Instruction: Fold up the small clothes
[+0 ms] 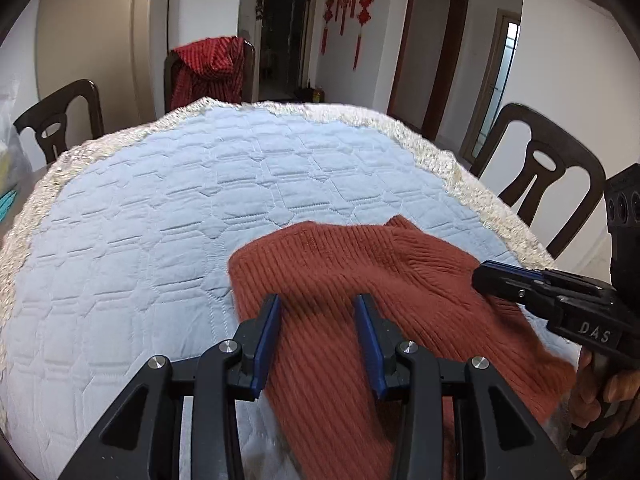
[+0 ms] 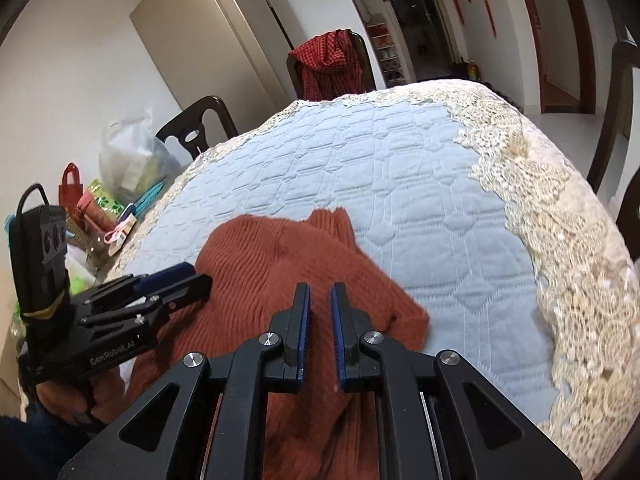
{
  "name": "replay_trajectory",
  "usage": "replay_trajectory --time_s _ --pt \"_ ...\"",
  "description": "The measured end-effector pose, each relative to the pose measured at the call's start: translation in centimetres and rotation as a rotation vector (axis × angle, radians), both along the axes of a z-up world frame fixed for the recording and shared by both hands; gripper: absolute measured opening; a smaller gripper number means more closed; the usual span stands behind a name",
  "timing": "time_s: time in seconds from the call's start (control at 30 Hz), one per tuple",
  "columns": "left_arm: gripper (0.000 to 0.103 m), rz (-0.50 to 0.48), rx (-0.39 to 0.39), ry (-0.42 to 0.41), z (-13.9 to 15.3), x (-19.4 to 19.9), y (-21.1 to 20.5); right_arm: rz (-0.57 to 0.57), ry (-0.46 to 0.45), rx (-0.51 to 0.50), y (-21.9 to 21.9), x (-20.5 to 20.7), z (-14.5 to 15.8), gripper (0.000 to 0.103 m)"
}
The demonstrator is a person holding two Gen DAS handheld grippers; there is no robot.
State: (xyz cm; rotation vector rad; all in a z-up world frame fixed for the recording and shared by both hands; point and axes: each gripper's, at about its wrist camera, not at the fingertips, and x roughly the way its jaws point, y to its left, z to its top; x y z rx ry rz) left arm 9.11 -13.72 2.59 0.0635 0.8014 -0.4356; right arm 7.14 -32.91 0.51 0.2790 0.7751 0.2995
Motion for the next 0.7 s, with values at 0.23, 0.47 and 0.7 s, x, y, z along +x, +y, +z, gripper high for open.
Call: replay_trajectory --time_s 0.23,0.47,0.7 --pt "0.041 -0.013 0.024 0.012 -1.3 0.4 -0.7 -0.036 0.065 0.066 -1.8 1.1 -1.6 0.017" --pt "0.041 -0.002 0.011 0.020 -0.6 -0.2 -0.2 -0.052 0.049 0.029 -1.6 0.4 -0.8 0.017" --pt "0.041 -0.038 -0.059 -0.011 1.3 -4.9 2.4 0.024 -0.038 0.013 -0.4 -4.4 1.5 0.017"
